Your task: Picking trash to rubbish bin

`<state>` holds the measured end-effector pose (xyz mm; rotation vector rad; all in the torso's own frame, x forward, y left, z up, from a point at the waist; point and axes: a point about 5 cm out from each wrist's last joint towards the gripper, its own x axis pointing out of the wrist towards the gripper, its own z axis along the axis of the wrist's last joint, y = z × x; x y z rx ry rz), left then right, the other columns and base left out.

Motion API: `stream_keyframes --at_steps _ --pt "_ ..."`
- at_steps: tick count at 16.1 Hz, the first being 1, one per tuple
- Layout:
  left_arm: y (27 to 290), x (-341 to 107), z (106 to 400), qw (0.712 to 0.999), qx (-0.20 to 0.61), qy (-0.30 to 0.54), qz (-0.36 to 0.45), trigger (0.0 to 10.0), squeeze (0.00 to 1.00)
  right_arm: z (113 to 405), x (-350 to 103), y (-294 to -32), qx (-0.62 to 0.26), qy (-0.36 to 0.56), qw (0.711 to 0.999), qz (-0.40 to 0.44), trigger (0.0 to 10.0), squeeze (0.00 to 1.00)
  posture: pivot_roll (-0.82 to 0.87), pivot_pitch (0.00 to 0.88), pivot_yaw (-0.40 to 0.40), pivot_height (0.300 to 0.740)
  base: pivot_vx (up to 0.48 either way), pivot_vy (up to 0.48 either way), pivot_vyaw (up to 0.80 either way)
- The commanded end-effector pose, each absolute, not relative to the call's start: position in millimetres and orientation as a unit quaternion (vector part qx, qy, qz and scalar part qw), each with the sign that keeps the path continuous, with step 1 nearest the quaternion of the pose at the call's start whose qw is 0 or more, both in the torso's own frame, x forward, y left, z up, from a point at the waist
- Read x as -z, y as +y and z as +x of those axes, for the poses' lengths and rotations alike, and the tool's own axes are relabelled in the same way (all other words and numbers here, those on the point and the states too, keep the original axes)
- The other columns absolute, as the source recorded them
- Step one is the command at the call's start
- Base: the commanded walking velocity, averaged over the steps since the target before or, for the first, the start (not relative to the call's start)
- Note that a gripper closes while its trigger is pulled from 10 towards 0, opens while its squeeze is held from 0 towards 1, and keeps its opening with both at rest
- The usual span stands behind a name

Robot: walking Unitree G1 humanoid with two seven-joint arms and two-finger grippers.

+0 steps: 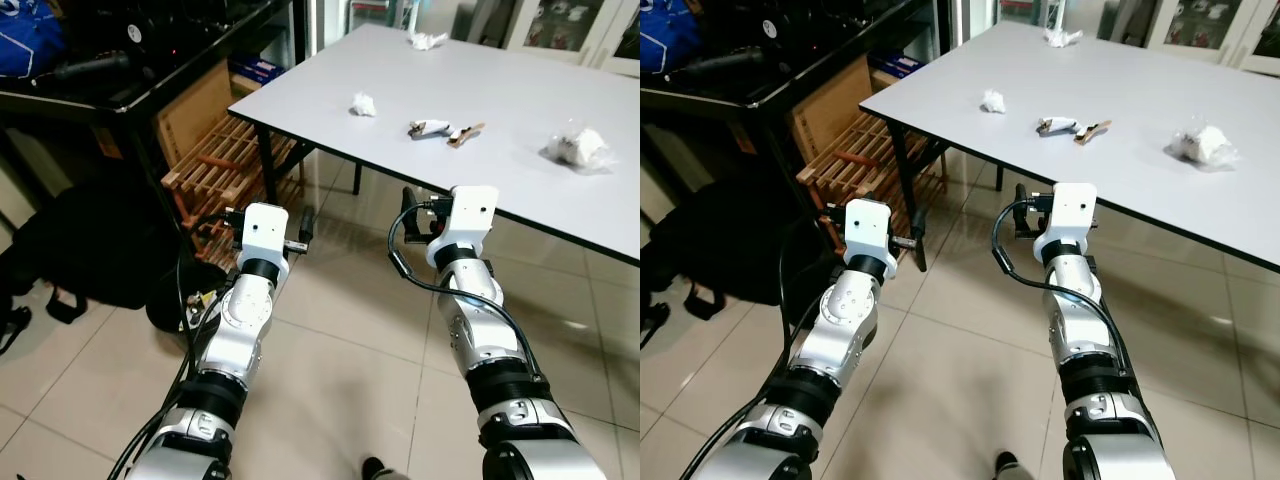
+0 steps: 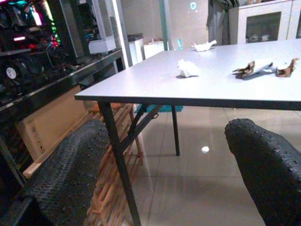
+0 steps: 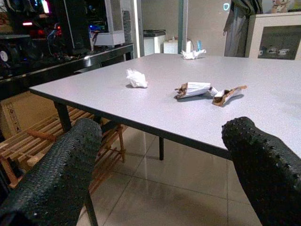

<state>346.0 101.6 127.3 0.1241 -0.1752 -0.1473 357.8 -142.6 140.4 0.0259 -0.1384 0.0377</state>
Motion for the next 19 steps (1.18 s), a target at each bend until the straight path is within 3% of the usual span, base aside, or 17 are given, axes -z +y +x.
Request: stream_keyframes --at_steps 1,10,19 --pt "104.5 -125.9 346.8 0.992 0.066 -0.08 0.065 10.0 0.0 357.6 -138.4 -141.8 -0.019 -0.063 0.998 0.017 10.0 0.0 -0.05 0.055 0.07 0.74 0.0 0.0 -0.8" --pt "106.0 -126.7 348.0 0.993 0.062 -0.08 0.066 10.0 0.0 358.2 -138.1 -141.6 -0.02 -0.062 0.998 0.015 10.0 0.0 -0.05 0.057 0.069 0.74 0.0 0.0 -0.78" --pt "106.7 -126.7 348.2 0.993 0.057 -0.078 0.07 10.0 0.0 356.7 -137.4 -138.9 -0.032 -0.065 0.997 0.004 10.0 0.0 -0.05 0.064 0.069 0.74 0.0 0.0 0.0"
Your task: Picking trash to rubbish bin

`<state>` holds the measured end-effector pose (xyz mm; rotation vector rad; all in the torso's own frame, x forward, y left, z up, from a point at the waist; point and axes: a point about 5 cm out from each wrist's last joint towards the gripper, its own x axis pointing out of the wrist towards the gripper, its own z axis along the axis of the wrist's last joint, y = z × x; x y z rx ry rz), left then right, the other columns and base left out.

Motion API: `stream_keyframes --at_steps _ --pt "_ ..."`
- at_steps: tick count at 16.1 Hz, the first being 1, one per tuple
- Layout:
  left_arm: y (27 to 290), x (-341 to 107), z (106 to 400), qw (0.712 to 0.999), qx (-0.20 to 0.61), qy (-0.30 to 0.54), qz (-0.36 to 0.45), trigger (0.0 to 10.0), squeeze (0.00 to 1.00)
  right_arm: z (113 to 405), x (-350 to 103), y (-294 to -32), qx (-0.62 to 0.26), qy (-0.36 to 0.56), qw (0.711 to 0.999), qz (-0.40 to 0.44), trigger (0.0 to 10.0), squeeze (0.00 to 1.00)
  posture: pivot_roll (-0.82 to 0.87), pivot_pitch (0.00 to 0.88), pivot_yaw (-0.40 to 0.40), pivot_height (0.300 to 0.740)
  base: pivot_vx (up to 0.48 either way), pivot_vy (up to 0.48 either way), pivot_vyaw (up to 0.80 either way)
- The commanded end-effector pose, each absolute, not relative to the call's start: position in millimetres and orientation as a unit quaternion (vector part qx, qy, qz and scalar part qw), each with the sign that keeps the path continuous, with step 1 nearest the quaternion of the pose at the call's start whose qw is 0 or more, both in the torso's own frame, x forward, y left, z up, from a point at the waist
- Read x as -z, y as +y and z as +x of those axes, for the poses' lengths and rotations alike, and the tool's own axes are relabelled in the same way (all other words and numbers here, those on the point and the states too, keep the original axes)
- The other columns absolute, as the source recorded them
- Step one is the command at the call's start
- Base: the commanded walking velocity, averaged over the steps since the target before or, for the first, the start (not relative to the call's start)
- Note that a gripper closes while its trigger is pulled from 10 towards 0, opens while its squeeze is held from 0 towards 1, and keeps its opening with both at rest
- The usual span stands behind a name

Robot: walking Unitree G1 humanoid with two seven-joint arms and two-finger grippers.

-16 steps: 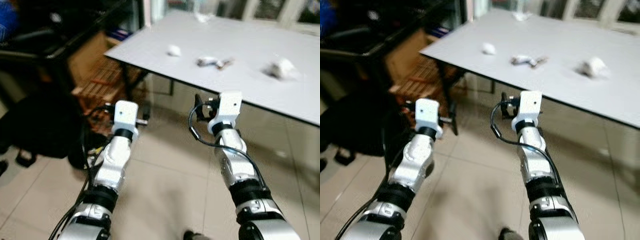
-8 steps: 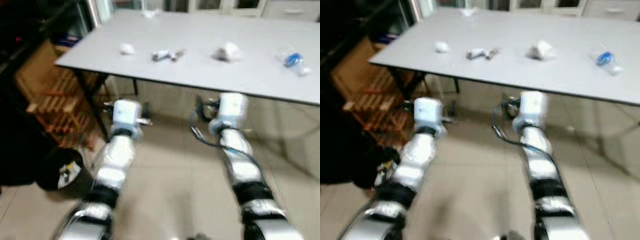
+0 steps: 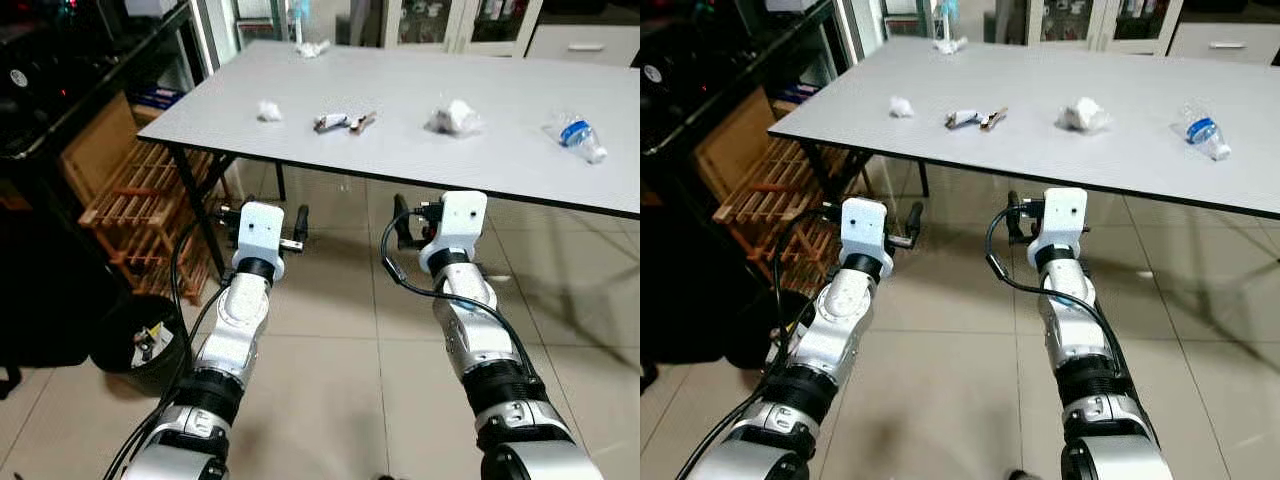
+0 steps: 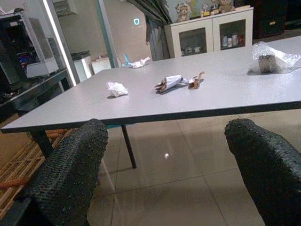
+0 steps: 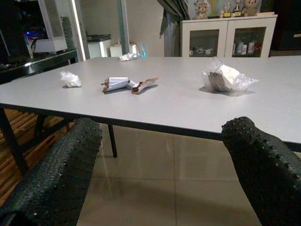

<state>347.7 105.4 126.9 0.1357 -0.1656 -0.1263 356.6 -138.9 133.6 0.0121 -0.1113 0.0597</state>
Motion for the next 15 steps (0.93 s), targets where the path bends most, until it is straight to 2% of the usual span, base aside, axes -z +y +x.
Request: stream_keyframes --at_steps 1,2,9,15 --pt "106.5 -126.7 348.1 0.993 0.057 -0.078 0.07 10.0 0.0 356.4 -137.3 -137.8 -0.037 -0.065 0.997 -0.003 10.0 0.0 -0.05 0.064 0.069 0.74 0.0 0.0 0.0" --pt "106.5 -126.6 348.2 0.993 0.057 -0.078 0.07 10.0 0.0 356.1 -137.3 -136.7 -0.042 -0.066 0.997 -0.009 10.0 0.0 -0.05 0.064 0.069 0.74 0.0 0.0 0.0" --pt "106.9 -126.8 348.9 0.993 0.056 -0.077 0.07 10.0 0.0 356.0 -137.0 -134.1 -0.048 -0.064 0.997 -0.013 10.0 0.0 -0.05 0.065 0.071 0.74 0.0 0.0 0.8" --pt "106.5 -126.9 349.5 0.993 0.059 -0.076 0.073 10.0 0.0 355.8 -135.0 -134.4 -0.047 -0.059 0.997 -0.002 10.0 0.0 -0.05 0.061 0.073 0.74 0.0 0.0 0.0"
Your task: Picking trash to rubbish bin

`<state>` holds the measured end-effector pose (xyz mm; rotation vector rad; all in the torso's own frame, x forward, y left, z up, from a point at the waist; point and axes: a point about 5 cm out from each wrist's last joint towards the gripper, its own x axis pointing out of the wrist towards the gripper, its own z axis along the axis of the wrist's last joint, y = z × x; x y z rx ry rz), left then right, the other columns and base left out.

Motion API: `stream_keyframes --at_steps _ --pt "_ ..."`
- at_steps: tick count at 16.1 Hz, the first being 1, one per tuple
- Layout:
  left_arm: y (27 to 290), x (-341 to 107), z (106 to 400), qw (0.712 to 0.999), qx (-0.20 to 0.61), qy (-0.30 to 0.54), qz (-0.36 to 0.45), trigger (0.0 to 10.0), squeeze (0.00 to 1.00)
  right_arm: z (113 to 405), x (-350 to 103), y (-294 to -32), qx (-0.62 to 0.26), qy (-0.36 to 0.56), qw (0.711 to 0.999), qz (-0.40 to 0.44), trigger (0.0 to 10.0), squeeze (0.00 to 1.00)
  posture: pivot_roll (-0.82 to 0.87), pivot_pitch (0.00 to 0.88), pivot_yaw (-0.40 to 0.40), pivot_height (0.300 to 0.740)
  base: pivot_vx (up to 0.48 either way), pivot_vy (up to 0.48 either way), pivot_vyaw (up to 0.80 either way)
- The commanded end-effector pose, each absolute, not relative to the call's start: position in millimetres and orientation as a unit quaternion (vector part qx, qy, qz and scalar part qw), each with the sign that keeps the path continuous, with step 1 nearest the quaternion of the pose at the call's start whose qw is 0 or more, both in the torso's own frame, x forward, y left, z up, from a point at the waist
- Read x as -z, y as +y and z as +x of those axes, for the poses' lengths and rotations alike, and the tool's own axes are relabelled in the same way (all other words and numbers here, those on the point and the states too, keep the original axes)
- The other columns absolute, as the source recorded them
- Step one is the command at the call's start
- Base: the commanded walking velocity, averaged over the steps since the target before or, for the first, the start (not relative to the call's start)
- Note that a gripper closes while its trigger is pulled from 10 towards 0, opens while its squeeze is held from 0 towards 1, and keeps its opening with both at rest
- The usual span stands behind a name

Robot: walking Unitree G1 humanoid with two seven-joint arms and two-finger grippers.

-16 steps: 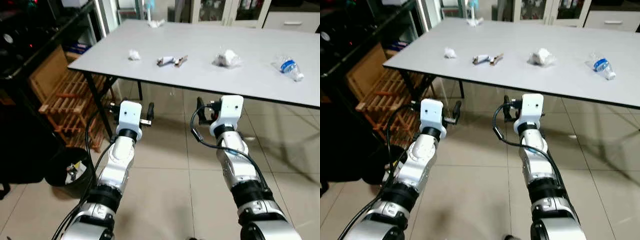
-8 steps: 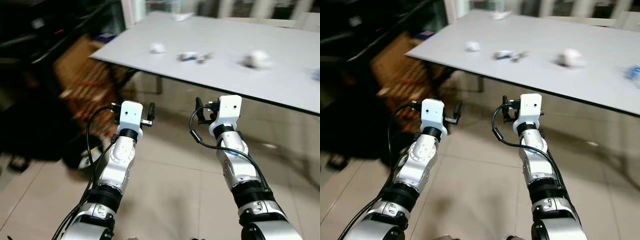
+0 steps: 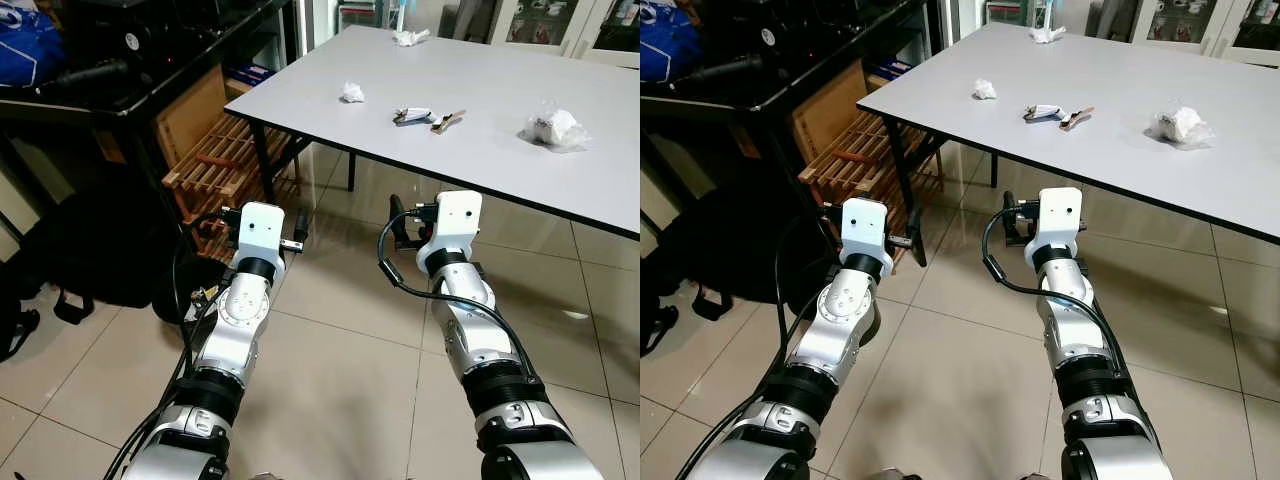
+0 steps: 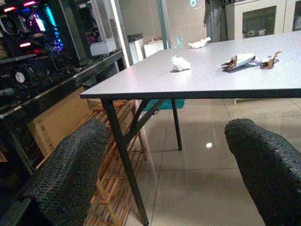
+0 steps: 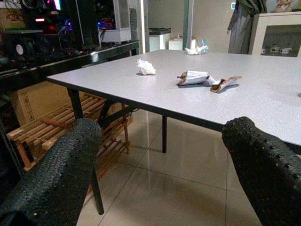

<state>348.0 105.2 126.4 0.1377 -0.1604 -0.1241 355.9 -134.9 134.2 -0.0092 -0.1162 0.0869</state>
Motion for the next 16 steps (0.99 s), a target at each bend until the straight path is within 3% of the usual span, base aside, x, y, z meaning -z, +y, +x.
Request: stream_keyframes --at_steps 1,9,12,16 --pt "106.5 -127.0 349.6 0.993 0.06 -0.076 0.073 10.0 0.0 355.7 -134.7 -133.4 -0.048 -0.059 0.997 -0.002 10.0 0.0 -0.05 0.06 0.073 0.74 0.0 0.0 0.0" --pt "105.7 -126.3 349.2 0.993 0.062 -0.075 0.071 10.0 0.0 355.9 -134.3 -133.2 -0.048 -0.055 0.997 0.01 10.0 0.0 -0.06 0.049 0.074 0.74 0.0 0.0 0.0" --pt "105.0 -126.3 349.2 0.993 0.064 -0.075 0.071 10.0 0.0 355.9 -134.5 -133.1 -0.048 -0.057 0.997 0.012 10.0 0.0 -0.06 0.045 0.074 0.74 0.0 0.0 -0.68" --pt "104.6 -127.2 349.8 0.992 0.066 -0.076 0.071 10.0 0.0 356.1 -135.1 -132.2 -0.049 -0.059 0.997 0.008 10.0 0.0 -0.06 0.045 0.076 0.74 0.0 0.0 0.0"
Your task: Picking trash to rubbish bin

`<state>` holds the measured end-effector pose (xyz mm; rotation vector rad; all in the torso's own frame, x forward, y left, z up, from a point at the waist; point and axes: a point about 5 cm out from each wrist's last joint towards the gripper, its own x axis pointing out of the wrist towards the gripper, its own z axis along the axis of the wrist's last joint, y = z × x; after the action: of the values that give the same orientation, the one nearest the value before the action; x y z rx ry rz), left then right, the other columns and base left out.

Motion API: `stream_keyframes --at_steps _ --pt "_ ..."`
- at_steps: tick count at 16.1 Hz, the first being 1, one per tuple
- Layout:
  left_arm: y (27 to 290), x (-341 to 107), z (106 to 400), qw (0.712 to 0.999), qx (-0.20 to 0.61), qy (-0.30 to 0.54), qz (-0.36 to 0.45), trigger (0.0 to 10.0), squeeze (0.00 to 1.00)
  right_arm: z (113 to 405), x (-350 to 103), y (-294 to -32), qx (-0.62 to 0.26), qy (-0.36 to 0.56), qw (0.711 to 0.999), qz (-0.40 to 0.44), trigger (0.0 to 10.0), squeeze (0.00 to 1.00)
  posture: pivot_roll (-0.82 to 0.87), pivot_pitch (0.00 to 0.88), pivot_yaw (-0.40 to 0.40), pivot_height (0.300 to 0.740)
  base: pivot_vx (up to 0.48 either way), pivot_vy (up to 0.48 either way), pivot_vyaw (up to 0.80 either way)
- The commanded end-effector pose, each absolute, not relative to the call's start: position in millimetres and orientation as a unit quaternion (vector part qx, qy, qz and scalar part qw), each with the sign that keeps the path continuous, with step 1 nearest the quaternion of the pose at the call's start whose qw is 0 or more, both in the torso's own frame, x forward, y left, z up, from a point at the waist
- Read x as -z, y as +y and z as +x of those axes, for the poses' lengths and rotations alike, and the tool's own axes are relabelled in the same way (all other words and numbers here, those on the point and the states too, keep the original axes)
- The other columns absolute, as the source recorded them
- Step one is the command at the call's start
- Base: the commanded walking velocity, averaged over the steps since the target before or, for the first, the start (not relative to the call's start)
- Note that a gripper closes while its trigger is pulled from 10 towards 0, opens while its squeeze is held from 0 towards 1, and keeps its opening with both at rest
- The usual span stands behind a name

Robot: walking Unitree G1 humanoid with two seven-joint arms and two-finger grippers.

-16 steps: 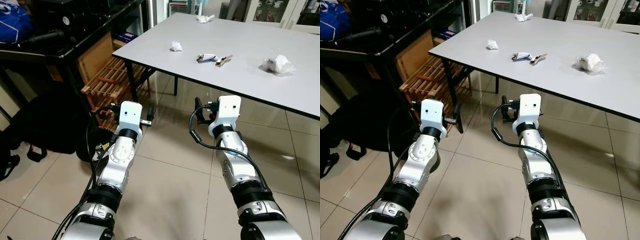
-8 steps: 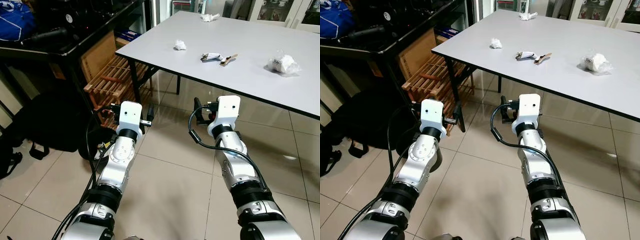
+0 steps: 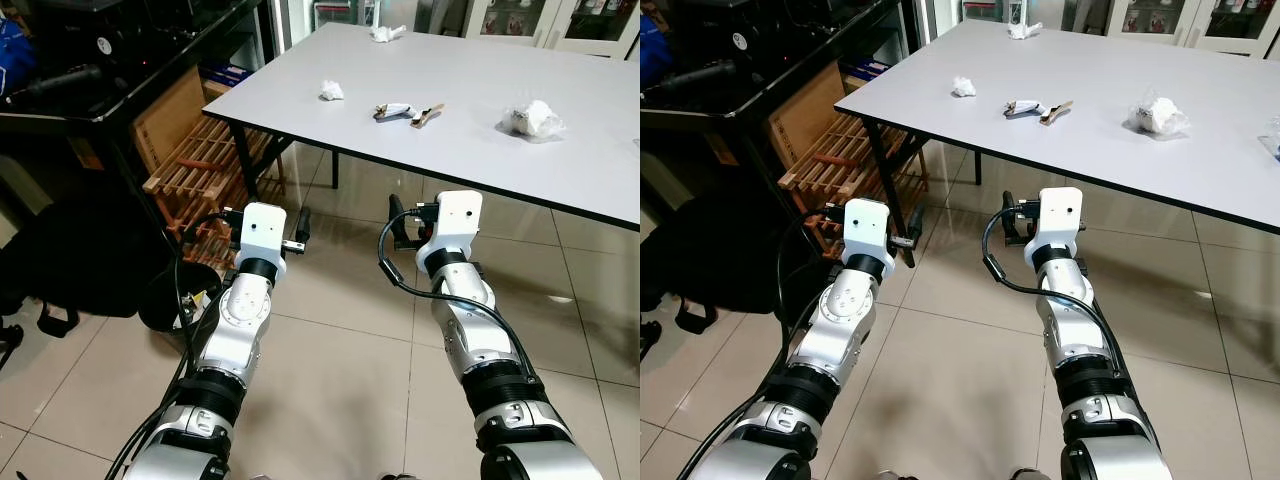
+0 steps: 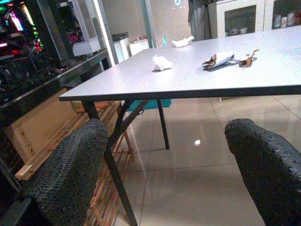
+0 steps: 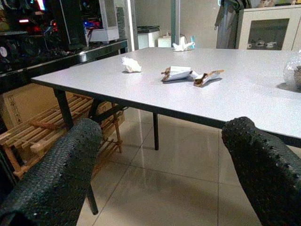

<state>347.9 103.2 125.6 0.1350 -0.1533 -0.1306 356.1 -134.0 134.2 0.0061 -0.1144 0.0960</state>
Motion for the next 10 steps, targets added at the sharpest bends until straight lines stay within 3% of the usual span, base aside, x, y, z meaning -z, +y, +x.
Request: stream_keyframes --at_steps 1,10 --pt "104.5 -127.4 350.0 0.992 0.066 -0.076 0.071 10.0 0.0 356.1 -135.0 -132.0 -0.049 -0.059 0.997 0.008 10.0 0.0 -0.06 0.046 0.076 0.74 0.24 0.0 0.0" --pt "106.5 -128.0 350.7 0.992 0.063 -0.075 0.075 10.0 0.0 356.4 -134.3 -131.9 -0.047 -0.056 0.997 0.007 10.0 0.0 -0.05 0.056 0.076 0.74 0.255 0.0 0.0"
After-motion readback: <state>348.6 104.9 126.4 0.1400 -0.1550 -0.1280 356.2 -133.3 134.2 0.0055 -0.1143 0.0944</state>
